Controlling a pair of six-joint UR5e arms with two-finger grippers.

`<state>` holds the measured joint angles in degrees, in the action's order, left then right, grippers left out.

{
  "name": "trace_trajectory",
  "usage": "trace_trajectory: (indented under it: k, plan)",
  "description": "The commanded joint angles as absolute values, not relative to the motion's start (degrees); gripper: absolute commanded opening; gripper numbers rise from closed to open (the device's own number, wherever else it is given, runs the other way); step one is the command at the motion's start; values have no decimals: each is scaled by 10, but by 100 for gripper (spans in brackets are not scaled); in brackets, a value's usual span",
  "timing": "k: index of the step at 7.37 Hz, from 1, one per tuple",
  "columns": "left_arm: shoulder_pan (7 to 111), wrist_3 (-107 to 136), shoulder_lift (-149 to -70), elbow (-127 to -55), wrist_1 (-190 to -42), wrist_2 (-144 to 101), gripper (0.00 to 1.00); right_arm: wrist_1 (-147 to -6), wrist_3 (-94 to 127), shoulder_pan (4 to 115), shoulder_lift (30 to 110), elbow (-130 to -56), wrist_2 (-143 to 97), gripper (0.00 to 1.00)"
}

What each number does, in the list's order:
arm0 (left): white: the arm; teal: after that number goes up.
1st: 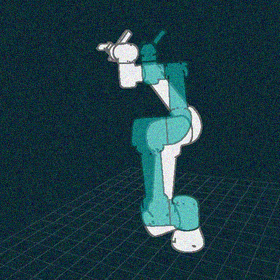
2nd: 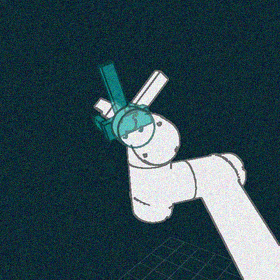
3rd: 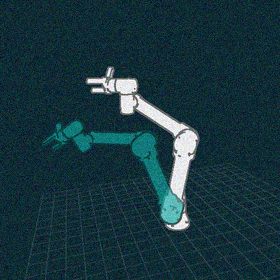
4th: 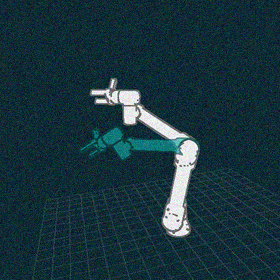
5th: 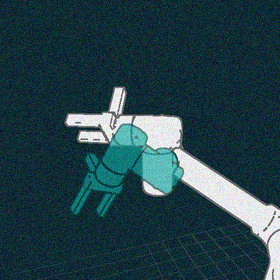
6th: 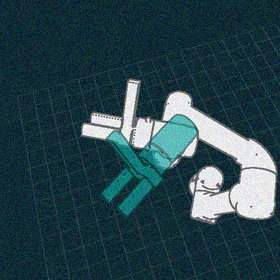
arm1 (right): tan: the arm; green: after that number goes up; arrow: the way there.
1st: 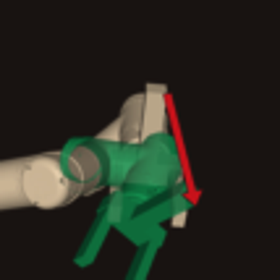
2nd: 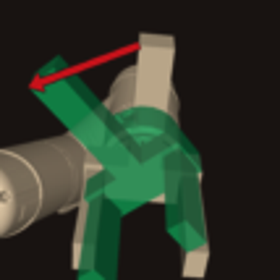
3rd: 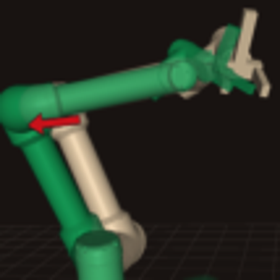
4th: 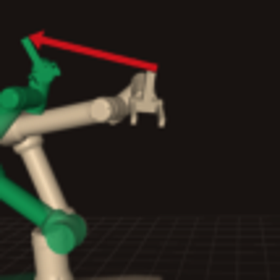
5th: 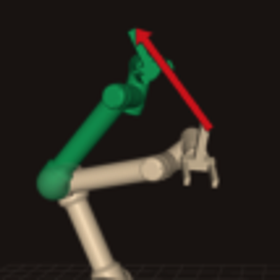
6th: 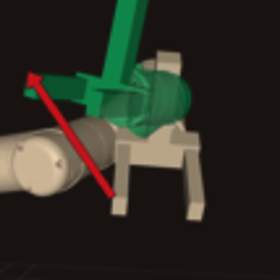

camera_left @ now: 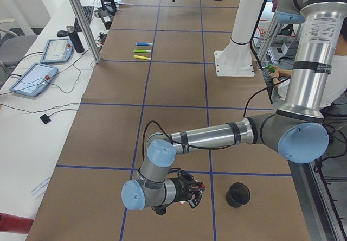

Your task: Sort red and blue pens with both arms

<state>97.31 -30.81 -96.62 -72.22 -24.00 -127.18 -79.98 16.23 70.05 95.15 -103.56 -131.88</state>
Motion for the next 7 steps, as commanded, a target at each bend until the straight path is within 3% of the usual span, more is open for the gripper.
trace_trajectory:
  k: [1,3,7]
  plan:
    - [975,-323,-893,-764,-199,-1272,0,-800,162,696,950,-1035,-1319,100]
    - [976,-343,-840,-777,-192,-1272,0,-800,162,693,950,-1035,-1319,100]
    - [979,-345,-825,-845,-120,-1271,0,-800,162,683,950,-1031,-1318,100]
